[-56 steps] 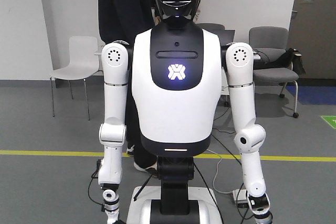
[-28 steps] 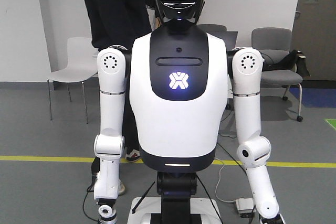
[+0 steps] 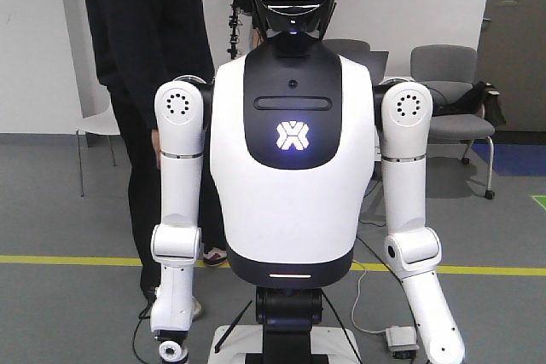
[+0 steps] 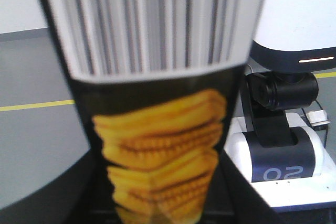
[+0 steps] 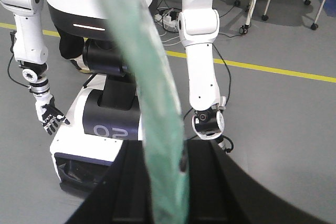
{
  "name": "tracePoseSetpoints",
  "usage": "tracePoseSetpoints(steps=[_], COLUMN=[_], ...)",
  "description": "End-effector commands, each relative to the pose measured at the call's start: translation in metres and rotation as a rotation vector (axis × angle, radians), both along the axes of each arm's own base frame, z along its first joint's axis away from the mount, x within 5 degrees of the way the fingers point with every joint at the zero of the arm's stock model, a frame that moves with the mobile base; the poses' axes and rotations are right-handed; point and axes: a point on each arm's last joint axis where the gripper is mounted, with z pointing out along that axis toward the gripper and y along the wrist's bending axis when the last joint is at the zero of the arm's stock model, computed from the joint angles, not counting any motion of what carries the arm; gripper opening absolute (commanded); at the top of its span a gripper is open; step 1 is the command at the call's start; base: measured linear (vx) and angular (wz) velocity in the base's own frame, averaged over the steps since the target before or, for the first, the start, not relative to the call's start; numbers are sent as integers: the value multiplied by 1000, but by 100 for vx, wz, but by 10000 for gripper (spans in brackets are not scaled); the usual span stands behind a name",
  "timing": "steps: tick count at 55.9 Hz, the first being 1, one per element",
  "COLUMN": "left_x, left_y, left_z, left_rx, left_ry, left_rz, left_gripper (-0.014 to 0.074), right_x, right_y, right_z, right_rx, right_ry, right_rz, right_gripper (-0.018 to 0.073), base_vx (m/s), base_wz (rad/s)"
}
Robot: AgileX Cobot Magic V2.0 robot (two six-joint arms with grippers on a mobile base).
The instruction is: Pick snacks and fruit into basket
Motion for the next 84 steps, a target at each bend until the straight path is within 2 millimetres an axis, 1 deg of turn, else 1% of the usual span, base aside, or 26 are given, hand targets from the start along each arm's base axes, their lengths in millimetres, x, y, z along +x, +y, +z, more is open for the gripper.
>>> tracePoseSetpoints(steps=[1,84], left_x=[1,1], left_y=[-2,-2], left_z=[20,20], left_rx=[-7,-7], left_ry=[-123,-123], left_rz=[-19,-19], left_gripper=[127,127], right_x=[2,3], right_y=[0,0], right_z=[17,17], right_rx=[-2,-2], right_ry=[-112,-116], right_rz=[-2,-2], right_gripper=[-9,-9], base_vx=[0,0], base_wz=[0,0])
